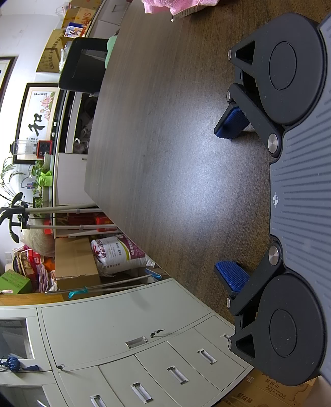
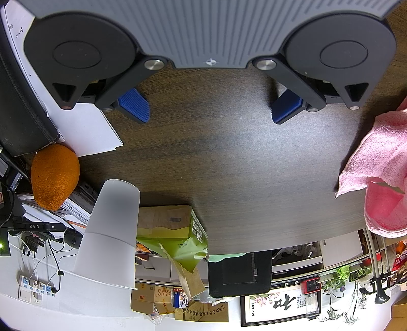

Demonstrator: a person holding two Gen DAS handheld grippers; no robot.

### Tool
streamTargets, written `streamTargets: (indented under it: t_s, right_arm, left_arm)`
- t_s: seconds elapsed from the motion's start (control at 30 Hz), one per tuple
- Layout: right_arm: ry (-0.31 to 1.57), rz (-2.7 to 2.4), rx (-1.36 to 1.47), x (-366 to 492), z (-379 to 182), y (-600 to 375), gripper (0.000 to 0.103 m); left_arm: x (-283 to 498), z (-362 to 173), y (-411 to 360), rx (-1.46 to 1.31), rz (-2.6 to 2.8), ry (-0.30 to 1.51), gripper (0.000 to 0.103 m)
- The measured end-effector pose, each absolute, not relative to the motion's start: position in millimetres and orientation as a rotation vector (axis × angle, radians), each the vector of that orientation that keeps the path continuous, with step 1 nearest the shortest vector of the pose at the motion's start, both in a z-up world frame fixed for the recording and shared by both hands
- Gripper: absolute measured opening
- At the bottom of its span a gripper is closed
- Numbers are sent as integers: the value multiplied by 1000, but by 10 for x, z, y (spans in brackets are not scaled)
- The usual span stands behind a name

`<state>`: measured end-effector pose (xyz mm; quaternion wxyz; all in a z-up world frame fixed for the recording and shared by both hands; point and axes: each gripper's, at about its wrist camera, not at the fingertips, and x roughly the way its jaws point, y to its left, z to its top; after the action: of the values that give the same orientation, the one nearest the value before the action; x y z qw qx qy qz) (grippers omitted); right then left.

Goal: Fold towel

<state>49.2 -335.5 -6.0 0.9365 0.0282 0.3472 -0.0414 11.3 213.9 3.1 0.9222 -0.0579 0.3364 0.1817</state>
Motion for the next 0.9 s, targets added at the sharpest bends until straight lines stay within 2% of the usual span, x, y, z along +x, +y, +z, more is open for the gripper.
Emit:
streamTargets:
  t_s: [0.9]
  right_arm:
    - [709,-85,58,508,-55,-3351,103]
  left_arm:
    - [114,30,2140,-118,373,691,103]
